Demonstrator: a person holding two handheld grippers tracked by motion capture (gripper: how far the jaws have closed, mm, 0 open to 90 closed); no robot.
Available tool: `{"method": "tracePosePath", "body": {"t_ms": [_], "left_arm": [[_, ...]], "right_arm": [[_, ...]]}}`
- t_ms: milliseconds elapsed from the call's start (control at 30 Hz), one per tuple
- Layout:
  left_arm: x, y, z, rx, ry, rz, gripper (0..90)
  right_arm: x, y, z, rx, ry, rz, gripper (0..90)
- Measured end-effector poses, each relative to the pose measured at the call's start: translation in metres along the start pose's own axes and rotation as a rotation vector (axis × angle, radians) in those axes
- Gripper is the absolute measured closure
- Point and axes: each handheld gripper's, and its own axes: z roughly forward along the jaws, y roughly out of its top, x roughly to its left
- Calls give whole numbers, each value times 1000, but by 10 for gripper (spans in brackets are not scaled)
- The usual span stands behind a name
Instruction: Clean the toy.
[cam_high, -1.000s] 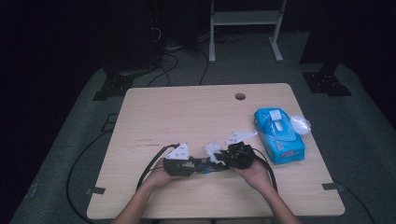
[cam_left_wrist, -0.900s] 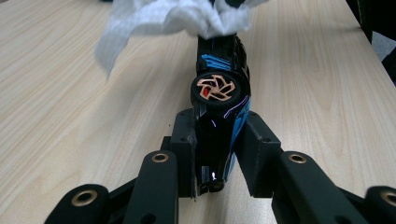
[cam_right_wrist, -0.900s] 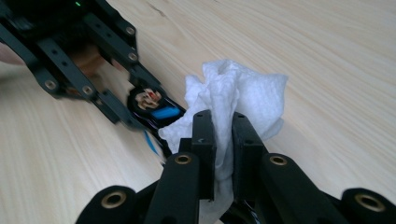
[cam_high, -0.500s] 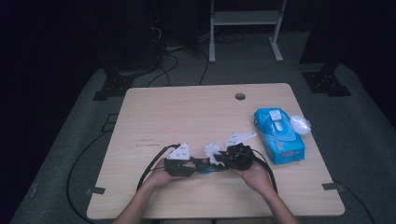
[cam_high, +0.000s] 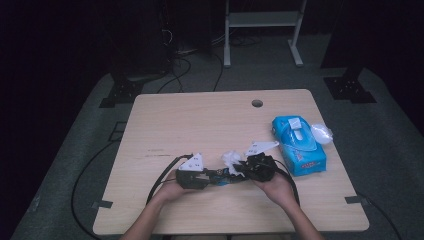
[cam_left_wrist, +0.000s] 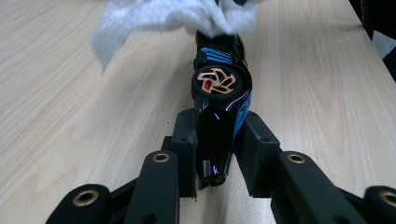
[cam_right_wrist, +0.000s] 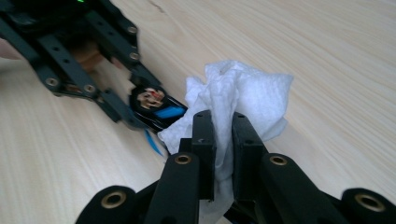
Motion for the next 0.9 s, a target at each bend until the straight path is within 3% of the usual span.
{"method": "tracePosePath", "body": {"t_ms": [100,200,400,533,667,800,900], "left_arm": [[0,0,0,-2,-1,-3,702],[0,0,0,-2,-2,-3,702],[1,0,0,0,-2,-2,702],[1,0,0,0,-4,-3,703],[1,0,0,2,-3,-1,703],[1,0,1,-3,-7,-3,703],[1,1,2,0,-6,-2,703]], "right_arm": [[5,3,5,6,5,-24,816],[-2,3,0,17,-13,-25,816],[-25,-11,-18,22,-90,41,816],[-16,-9,-16,21,-100,-3,818],[-18,-10,-18,17,-85,0,818],[-25,-19,-26,9,-124,30,818],[-21,-16,-26,25,-153,-6,818]]}}
